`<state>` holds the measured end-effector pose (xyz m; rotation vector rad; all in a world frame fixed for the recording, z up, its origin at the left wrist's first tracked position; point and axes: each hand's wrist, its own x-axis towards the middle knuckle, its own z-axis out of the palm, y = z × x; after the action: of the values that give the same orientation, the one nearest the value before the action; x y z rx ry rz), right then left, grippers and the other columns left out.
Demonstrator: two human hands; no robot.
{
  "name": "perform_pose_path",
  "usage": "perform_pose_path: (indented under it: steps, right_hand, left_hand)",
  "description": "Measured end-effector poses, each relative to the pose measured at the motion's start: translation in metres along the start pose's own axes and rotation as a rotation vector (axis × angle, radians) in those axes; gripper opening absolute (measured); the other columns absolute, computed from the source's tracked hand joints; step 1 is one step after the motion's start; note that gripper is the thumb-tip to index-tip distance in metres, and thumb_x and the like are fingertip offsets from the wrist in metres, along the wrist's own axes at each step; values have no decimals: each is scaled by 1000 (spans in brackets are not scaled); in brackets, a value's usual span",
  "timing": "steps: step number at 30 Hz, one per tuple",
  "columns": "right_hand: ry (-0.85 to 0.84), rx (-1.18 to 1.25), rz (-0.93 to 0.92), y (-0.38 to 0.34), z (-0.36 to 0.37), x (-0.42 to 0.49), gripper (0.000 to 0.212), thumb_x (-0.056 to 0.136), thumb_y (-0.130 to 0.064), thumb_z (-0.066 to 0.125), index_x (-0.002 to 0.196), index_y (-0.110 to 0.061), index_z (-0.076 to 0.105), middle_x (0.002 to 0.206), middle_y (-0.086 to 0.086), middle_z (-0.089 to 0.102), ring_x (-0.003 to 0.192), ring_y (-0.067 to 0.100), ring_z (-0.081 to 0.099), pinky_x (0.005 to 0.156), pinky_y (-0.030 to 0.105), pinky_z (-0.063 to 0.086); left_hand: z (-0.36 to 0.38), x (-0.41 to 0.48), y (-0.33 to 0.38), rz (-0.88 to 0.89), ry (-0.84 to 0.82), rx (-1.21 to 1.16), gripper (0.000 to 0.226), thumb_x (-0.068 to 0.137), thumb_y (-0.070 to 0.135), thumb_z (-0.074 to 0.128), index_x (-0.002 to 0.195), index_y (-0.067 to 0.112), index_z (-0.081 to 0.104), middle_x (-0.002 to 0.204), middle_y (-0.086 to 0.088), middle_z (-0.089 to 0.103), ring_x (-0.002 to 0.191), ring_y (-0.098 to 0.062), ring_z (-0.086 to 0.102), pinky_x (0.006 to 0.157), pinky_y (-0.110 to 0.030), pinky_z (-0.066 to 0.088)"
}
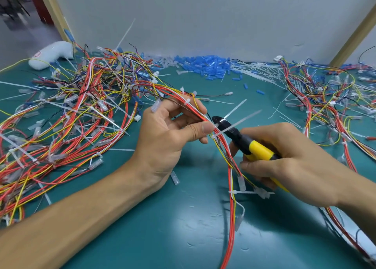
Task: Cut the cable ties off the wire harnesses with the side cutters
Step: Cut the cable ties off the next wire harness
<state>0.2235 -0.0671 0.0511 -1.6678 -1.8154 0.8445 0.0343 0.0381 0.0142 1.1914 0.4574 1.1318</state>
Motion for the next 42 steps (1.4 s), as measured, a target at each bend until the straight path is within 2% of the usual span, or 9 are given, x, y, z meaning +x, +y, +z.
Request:
perform_pose_path:
  steps: [5, 8, 19, 23, 29, 34, 37, 40, 42]
  right_hand:
    - [37, -26, -2, -1, 3, 1, 15, 78, -24, 68, 91, -17, 67, 63, 13, 55, 57, 37, 51, 57, 57, 51]
    - [31, -6, 0, -3, 5, 0, 15, 76, -19, 66, 90, -12, 65, 61, 16, 58, 55, 38, 53, 56, 57, 50]
    - [38, -11, -25, -1, 8, 1, 14, 75, -18, 65, 86, -10, 62, 57, 11, 57, 50, 31, 53, 50, 47, 49]
    - [31, 13, -21, 0, 8, 1, 11, 74, -17, 65, 84, -14, 62, 54, 7, 57, 47, 29, 56, 49, 37, 46]
    - [40, 21, -26, 1, 11, 4, 14, 70, -20, 66, 82, -18, 60, 56, 6, 52, 50, 28, 50, 51, 48, 48]
    - [49, 54, -61, 1, 10, 6, 15, 69, -16, 67, 72, -28, 57, 60, 4, 52, 50, 19, 48, 50, 37, 44]
    - [108, 33, -98, 3, 13, 6, 18, 74, -18, 66, 78, -35, 60, 63, 1, 56, 53, 15, 49, 51, 32, 45]
    - [139, -8, -106, 4, 12, 6, 9, 77, -23, 68, 82, -22, 61, 62, 0, 50, 55, 16, 42, 51, 33, 38]
    - [118, 20, -103, 4, 11, 5, 13, 76, -21, 69, 79, -15, 58, 60, 3, 45, 53, 15, 38, 50, 32, 35]
  left_hand:
    - [-2, 1, 0, -5, -19, 1, 29, 67, -6, 78, 77, 20, 73, 84, -2, 69, 63, -21, 61, 55, -26, 51]
    - [-3, 0, 0, 0, -16, 2, 27, 68, -7, 77, 82, 15, 70, 85, -3, 69, 62, -21, 60, 54, -26, 50]
    - [-3, -1, 1, -2, -20, 4, 24, 70, -8, 75, 83, 10, 66, 85, -2, 68, 60, -21, 58, 53, -26, 48]
    - [-2, -1, 1, -6, -26, -12, 25, 71, -9, 74, 85, 9, 64, 84, 0, 68, 61, -18, 59, 52, -25, 48]
    - [-2, -1, 3, -5, -16, -19, 24, 70, -10, 73, 86, 6, 63, 84, 0, 67, 63, -18, 59, 51, -25, 48]
    - [0, 0, 4, -29, -22, -64, 25, 73, -10, 71, 89, 6, 63, 86, 1, 68, 68, -16, 59, 51, -22, 48]
    - [0, 1, 4, -39, -35, -80, 27, 73, -10, 71, 92, 7, 62, 88, 2, 68, 70, -16, 60, 51, -21, 47]
    - [2, 0, 1, -29, -45, -77, 28, 72, -10, 72, 90, 10, 63, 87, 2, 68, 69, -15, 61, 51, -21, 47]
    - [2, -1, 0, -31, -55, -67, 28, 72, -10, 73, 89, 10, 63, 87, 2, 68, 68, -15, 61, 51, -21, 47]
